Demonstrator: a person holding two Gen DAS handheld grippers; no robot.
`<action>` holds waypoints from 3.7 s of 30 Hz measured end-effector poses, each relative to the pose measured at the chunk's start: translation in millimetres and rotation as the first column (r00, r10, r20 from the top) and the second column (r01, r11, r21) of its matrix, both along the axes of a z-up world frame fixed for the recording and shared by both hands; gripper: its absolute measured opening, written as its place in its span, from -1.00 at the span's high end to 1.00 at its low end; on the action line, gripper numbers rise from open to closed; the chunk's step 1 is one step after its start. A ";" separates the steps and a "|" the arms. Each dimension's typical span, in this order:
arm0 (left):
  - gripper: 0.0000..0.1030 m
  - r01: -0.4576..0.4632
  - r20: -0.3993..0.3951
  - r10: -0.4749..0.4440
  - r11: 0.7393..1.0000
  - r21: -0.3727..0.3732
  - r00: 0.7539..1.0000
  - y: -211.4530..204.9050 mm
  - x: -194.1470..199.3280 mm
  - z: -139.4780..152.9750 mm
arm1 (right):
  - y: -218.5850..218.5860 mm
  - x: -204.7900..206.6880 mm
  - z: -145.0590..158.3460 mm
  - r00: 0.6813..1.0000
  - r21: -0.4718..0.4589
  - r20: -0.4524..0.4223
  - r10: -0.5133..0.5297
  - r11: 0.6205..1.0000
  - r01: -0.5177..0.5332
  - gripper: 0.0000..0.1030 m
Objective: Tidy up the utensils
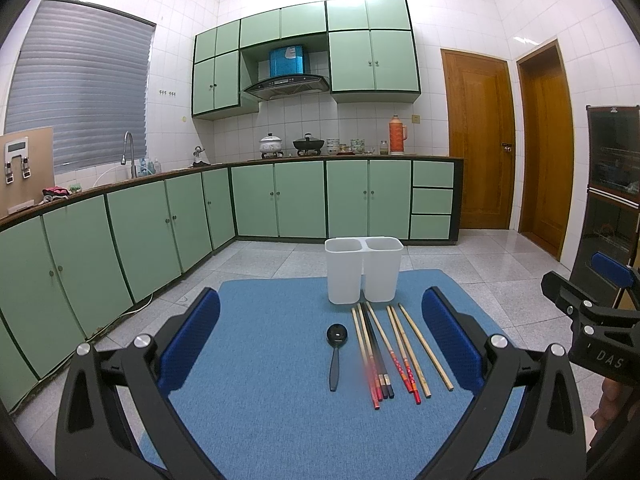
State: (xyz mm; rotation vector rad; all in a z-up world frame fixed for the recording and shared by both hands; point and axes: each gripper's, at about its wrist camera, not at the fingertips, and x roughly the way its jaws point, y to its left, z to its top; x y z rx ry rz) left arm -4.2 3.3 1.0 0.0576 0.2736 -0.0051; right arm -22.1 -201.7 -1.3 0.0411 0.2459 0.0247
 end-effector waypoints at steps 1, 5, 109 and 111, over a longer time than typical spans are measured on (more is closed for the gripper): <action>-0.90 0.000 0.000 0.000 1.000 -0.001 1.000 0.3 -0.2 0.1 | 0.0 0.1 0.0 1.000 -0.001 0.000 0.000 1.000 0.000 -0.88; -0.90 -0.001 -0.002 0.001 1.000 -0.001 1.000 4.6 1.3 3.0 | 0.0 0.5 0.2 1.000 0.000 -0.001 0.000 1.000 0.000 -0.88; 0.34 0.157 0.029 -0.154 0.971 -0.179 0.988 -33.4 371.0 10.6 | -9.2 363.4 45.5 0.951 0.164 -0.108 0.291 0.948 -0.272 0.46; 0.34 0.141 0.019 -0.140 0.975 -0.172 0.990 -34.5 379.7 3.0 | -3.0 373.3 39.8 0.952 0.158 -0.122 0.283 0.952 -0.262 0.46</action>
